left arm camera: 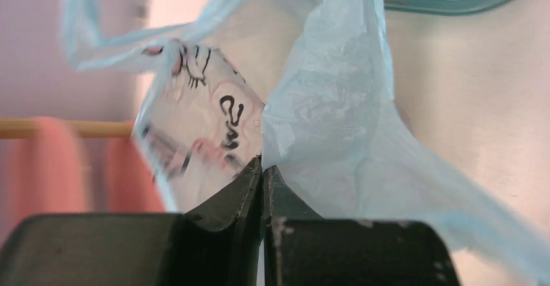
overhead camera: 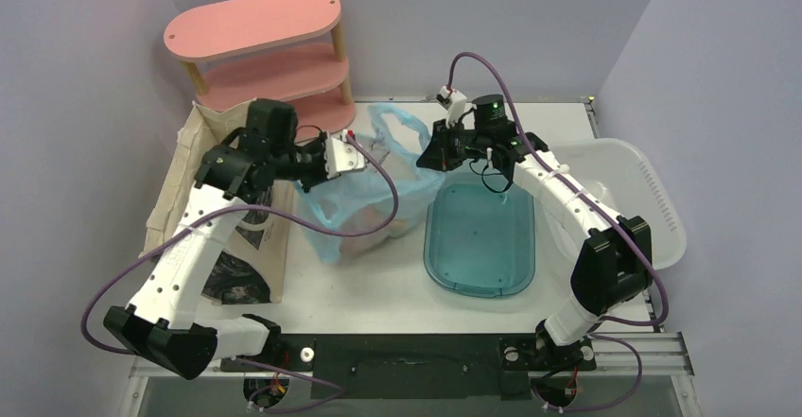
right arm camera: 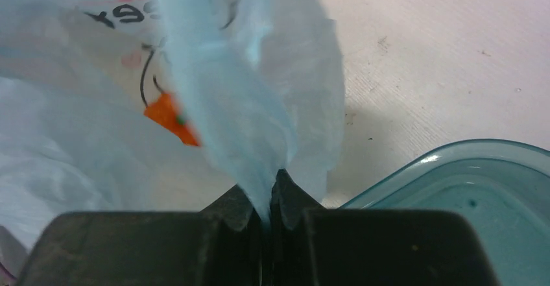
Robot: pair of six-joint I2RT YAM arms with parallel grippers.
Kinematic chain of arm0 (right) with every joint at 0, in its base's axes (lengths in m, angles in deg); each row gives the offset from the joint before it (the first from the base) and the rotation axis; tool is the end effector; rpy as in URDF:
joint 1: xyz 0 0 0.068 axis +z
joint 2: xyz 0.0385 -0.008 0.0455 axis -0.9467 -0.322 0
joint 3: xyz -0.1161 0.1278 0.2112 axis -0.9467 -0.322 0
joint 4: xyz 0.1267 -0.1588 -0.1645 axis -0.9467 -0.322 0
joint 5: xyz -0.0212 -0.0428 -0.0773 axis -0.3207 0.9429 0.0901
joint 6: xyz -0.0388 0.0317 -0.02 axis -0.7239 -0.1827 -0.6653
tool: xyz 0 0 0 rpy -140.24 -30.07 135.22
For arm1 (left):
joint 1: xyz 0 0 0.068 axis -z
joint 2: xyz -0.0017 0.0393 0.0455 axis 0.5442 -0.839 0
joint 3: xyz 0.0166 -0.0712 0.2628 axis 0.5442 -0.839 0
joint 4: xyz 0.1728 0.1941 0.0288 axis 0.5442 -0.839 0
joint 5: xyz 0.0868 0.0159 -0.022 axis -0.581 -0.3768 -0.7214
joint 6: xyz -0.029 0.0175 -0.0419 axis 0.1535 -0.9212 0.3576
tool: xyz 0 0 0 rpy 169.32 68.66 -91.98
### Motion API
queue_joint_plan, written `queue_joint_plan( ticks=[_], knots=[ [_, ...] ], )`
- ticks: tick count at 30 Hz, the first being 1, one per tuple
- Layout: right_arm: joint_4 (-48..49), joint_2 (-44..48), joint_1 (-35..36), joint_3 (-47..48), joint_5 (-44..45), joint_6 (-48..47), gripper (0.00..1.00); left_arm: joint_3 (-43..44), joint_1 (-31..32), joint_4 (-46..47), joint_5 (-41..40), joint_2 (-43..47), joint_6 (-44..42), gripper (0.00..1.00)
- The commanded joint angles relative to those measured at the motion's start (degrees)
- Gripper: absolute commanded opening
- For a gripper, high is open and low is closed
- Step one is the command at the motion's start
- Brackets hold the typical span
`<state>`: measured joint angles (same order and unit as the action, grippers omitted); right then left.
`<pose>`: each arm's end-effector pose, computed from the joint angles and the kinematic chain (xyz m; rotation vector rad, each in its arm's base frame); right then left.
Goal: Untie the knot of the grocery bags and take out the mixed food
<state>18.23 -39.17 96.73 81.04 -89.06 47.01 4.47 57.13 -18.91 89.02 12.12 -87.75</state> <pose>0.3196 0.1784 0.3244 -0.6857 2.1286 1.1421 0.2164 -0.1165 0.3889 1.5912 1.6196 -0.3665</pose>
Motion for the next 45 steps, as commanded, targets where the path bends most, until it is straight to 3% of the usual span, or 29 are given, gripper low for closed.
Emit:
queue_joint_plan(
  ticks=[1, 6, 9, 12, 16, 21, 22, 23, 24, 28, 32, 36, 39, 42, 45],
  knots=[
    [5.3, 0.8, -0.6, 2.1, -2.3, 4.6, 0.0, 10.8, -1.7, -10.7, 2.3, -0.8, -11.6, 0.0],
    [5.6, 1.4, 1.0, -2.3, -2.2, 4.1, 0.0, -3.5, 4.5, -16.0, -0.4, 9.2, -19.9, 0.0],
    [3.8, 1.1, 2.4, -5.1, -1.6, 1.8, 0.0, -20.8, 12.1, -16.3, -4.7, 16.5, -22.2, 0.0],
    [0.8, 0.6, 3.6, -6.9, -0.5, -2.3, 0.0, -34.8, 15.3, -16.8, -8.7, 23.8, -26.0, 0.0],
    [-3.9, 0.3, 6.2, -9.2, 3.7, -10.5, 0.0, -42.0, 15.9, -14.7, -11.1, 28.3, -27.1, 0.0],
    [-3.5, 0.5, 7.8, -9.3, 6.6, -13.6, 0.0, -39.6, 16.1, -12.6, -7.8, 28.7, -26.1, 0.02],
    [-3.3, 0.7, 7.9, -8.3, 6.7, -13.6, 0.0, -37.7, 16.1, -12.0, -7.2, 28.6, -24.4, 0.16],
    [-2.7, 1.2, 7.9, -7.7, 6.4, -13.4, 0.03, -36.5, 16.1, -11.7, -5.8, 28.5, -23.3, 0.24],
    [-2.4, 1.6, 8.0, -6.5, 6.0, -13.3, 0.15, -33.6, 16.1, -11.3, -4.9, 28.2, -20.3, 0.33],
    [-0.2, 6.7, 8.5, -4.7, 4.6, -12.9, 0.47, -22.4, 16.1, -11.3, 0.2, 25.3, -8.9, 0.39],
    [1.1, 12.5, 8.7, -6.2, 5.2, -13.2, 0.6, -13.3, 16.0, -11.6, 2.7, 22.3, 2.9, 0.43],
    [0.9, 18.8, 8.2, -9.6, 7.8, -14.1, 0.62, -11.6, 15.6, -2.4, -1.8, 24.1, 19.2, 0.45],
    [1.1, 23.3, 8.0, -13.0, 9.1, -15.7, 0.62, -16.2, 13.9, 8.1, -14.7, 26.6, 33.7, 0.45],
    [5.9, 28.7, 10.0, -16.6, 13.8, -17.8, 0.61, -20.1, 10.9, 12.8, -24.8, 27.7, 41.0, 0.48],
    [10.4, 31.4, 14.3, -20.7, 15.9, -20.5, 0.57, -22.7, 6.1, 14.6, -26.8, 27.0, 44.0, 0.49]
  ],
)
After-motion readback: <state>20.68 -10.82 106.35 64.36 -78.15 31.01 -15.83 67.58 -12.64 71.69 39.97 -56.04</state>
